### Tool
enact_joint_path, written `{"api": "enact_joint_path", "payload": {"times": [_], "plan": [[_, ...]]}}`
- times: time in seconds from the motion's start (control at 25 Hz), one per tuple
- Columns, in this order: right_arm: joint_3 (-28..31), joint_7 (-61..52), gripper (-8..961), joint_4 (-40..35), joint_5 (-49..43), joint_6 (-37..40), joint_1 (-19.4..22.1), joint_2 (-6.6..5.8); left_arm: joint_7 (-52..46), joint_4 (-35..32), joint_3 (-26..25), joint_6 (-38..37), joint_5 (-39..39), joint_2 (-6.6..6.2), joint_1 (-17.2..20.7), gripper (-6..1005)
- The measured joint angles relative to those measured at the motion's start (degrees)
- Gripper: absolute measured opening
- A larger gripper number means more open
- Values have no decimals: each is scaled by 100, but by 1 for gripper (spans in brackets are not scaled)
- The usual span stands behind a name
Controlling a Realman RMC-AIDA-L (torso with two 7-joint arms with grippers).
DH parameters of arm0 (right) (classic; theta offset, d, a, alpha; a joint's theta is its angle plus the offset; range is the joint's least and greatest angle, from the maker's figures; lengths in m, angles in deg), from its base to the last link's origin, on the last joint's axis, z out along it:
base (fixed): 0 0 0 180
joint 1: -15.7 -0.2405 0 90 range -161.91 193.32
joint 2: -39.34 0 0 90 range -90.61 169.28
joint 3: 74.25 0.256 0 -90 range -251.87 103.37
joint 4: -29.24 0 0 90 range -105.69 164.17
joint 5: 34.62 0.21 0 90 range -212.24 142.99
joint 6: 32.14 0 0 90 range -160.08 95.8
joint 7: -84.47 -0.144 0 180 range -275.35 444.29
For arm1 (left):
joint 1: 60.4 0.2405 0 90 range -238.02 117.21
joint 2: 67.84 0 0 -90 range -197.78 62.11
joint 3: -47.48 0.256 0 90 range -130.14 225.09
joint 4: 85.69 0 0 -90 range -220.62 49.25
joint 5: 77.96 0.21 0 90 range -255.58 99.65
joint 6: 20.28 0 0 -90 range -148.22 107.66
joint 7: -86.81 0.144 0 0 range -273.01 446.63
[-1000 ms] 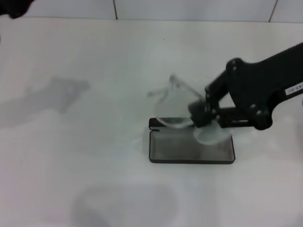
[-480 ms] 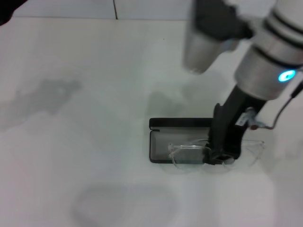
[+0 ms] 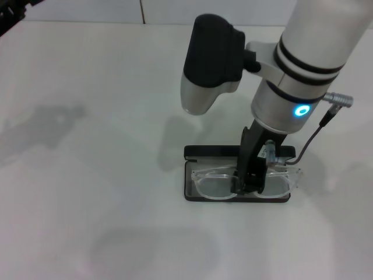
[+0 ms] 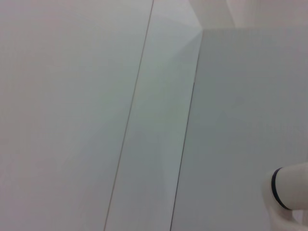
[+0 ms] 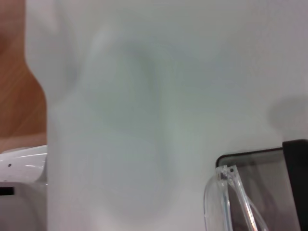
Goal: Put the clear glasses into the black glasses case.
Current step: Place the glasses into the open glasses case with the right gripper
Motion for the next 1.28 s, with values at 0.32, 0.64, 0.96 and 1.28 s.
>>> {"api": "enact_joint_path", "payload": {"times": [0.32,0.64,0.96,1.28], "plan": [[-331,-210,113,148,-34,-340,0,0,129,14,0,-11,169,29,78,69],[-374,-170,114,304,-177,-577,50,-1,129,24,0,-4,286,52,3,70],[-374,11,113,309,-173,-651,120,-1,147,87,0,23,303,58,-22,71],[-407,106,113,340,-186,-736,171,-1,266,255,0,31,304,60,-42,72]]}}
